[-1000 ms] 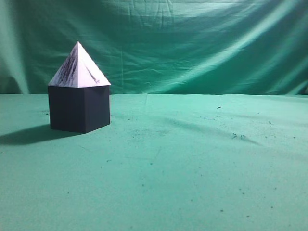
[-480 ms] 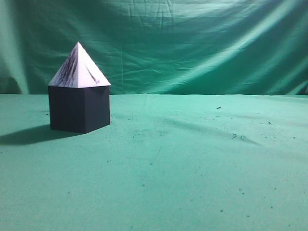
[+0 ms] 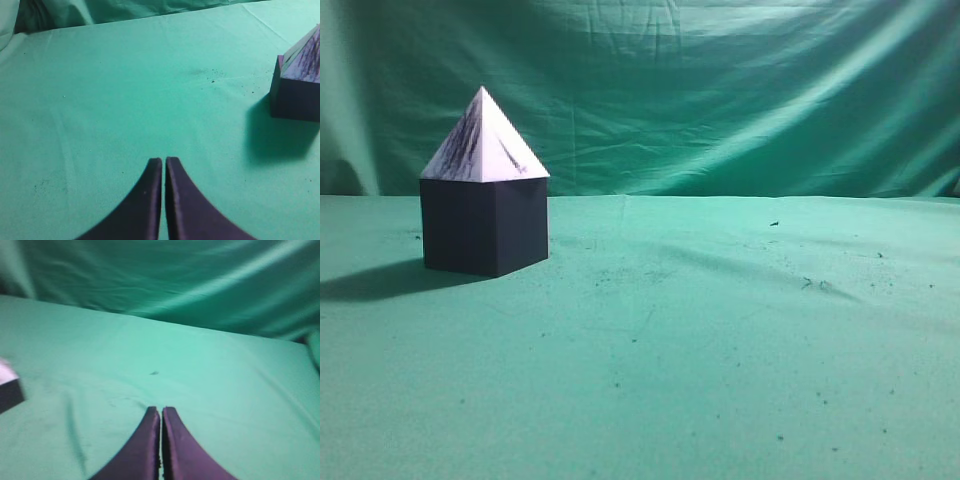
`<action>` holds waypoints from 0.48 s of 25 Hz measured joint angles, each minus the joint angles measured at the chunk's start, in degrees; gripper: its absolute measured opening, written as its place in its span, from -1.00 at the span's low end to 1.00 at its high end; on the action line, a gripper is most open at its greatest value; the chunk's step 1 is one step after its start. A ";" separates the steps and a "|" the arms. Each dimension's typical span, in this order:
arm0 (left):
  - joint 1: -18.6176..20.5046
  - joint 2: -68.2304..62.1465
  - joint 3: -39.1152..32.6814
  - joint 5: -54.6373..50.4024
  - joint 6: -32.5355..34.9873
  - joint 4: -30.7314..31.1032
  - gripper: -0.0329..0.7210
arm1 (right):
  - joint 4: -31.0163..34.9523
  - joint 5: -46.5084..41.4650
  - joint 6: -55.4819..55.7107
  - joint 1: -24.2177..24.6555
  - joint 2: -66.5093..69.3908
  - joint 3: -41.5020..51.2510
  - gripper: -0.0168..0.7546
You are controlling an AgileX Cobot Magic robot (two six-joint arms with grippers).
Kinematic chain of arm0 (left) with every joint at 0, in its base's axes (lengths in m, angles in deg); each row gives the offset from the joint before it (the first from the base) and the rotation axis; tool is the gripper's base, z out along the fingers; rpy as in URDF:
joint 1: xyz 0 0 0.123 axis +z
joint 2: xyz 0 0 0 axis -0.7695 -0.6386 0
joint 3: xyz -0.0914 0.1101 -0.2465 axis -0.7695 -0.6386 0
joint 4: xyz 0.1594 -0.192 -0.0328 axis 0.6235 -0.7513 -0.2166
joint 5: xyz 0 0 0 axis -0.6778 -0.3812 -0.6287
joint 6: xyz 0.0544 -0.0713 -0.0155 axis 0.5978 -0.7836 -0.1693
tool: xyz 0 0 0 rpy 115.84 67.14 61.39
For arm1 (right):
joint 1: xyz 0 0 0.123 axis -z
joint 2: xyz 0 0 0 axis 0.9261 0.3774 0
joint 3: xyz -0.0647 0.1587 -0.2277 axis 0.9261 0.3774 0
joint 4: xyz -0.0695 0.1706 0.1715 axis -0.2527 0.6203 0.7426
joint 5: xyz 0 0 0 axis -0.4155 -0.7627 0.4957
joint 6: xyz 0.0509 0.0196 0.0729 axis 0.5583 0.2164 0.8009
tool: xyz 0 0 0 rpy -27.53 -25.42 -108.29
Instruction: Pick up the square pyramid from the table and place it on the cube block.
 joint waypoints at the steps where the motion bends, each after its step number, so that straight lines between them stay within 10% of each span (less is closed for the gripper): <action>1: 0.00 0.00 0.00 0.00 0.00 0.00 -0.91 | 0.05 0.78 0.00 2.67 -1.27 1.73 -0.96; 12: 0.00 0.00 0.00 0.00 0.00 0.00 -0.91 | 0.47 5.82 0.00 12.46 -8.96 17.99 -0.96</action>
